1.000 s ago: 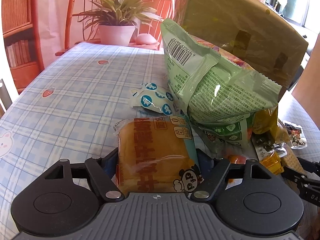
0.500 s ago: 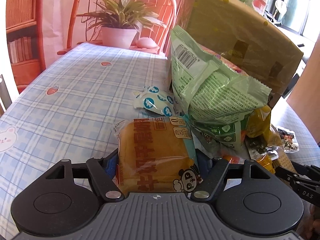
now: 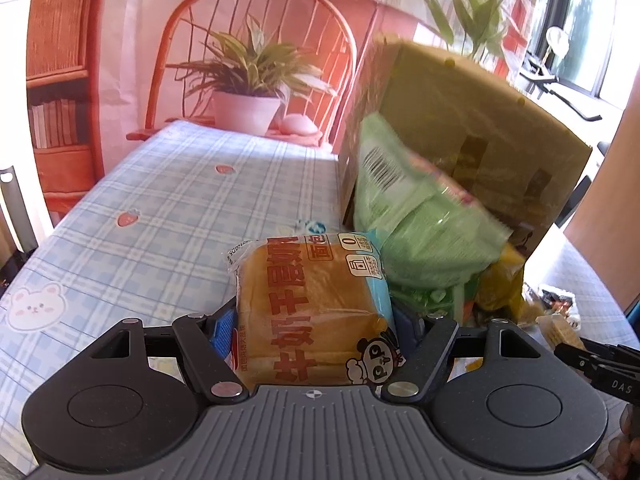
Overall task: Organize snacks
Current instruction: 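Lift the bread roll and cracker packets and carry them over the box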
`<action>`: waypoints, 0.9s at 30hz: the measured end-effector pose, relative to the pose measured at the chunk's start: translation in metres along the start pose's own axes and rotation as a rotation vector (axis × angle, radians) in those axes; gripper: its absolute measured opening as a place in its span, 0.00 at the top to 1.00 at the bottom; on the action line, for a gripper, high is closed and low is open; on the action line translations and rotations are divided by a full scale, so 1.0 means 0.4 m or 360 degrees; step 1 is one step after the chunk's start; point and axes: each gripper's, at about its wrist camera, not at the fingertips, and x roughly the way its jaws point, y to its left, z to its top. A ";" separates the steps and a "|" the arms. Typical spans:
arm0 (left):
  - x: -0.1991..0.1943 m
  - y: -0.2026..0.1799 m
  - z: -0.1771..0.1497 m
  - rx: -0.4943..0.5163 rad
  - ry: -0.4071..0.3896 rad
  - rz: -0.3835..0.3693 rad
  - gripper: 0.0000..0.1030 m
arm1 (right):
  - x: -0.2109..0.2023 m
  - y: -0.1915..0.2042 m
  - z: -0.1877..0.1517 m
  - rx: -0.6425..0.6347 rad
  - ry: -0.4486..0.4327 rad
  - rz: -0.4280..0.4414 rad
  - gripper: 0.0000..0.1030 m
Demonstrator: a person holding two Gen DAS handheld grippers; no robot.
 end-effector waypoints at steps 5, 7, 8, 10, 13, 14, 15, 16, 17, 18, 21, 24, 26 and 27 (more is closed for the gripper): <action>-0.027 0.001 0.012 -0.0017 -0.0053 -0.0005 0.26 | -0.027 0.001 0.037 0.0033 -0.0065 0.0025 0.52; -0.037 0.001 0.021 -0.0020 -0.0074 -0.0010 0.26 | -0.031 0.004 0.053 0.0030 -0.0084 0.0029 0.52; -0.043 0.000 0.027 -0.0019 -0.0087 -0.0013 0.26 | -0.034 0.006 0.061 0.0027 -0.0094 0.0031 0.52; -0.058 -0.001 0.039 -0.0015 -0.0121 -0.0024 0.26 | -0.038 0.008 0.080 0.0016 -0.0118 0.0031 0.52; -0.084 -0.007 0.064 -0.0009 -0.0186 -0.0036 0.26 | -0.048 0.012 0.112 0.0000 -0.0164 0.0031 0.52; -0.094 -0.011 0.073 -0.0007 -0.0210 -0.0037 0.26 | -0.055 0.013 0.124 -0.0003 -0.0181 0.0032 0.52; -0.102 -0.012 0.082 -0.0006 -0.0232 -0.0039 0.26 | -0.060 0.014 0.138 -0.0007 -0.0201 0.0031 0.52; -0.110 -0.014 0.092 -0.0005 -0.0251 -0.0044 0.26 | -0.065 0.013 0.149 -0.0011 -0.0220 0.0030 0.52; -0.117 -0.017 0.102 -0.0003 -0.0265 -0.0052 0.26 | -0.071 0.014 0.162 -0.0014 -0.0239 0.0031 0.52; -0.124 -0.020 0.114 0.0000 -0.0278 -0.0059 0.26 | -0.077 0.014 0.174 -0.0018 -0.0258 0.0031 0.52; -0.151 -0.031 0.153 0.0017 -0.0325 -0.0084 0.26 | -0.098 0.017 0.216 -0.0033 -0.0314 0.0036 0.52; -0.192 -0.044 0.195 0.0023 -0.0378 -0.0129 0.26 | -0.122 0.021 0.258 -0.0054 -0.0371 0.0041 0.52; -0.214 -0.052 0.223 0.0037 -0.0409 -0.0145 0.26 | -0.140 0.023 0.286 -0.0066 -0.0409 0.0051 0.52; -0.224 -0.059 0.238 0.0051 -0.0427 -0.0146 0.26 | -0.148 0.026 0.299 -0.0077 -0.0429 0.0057 0.52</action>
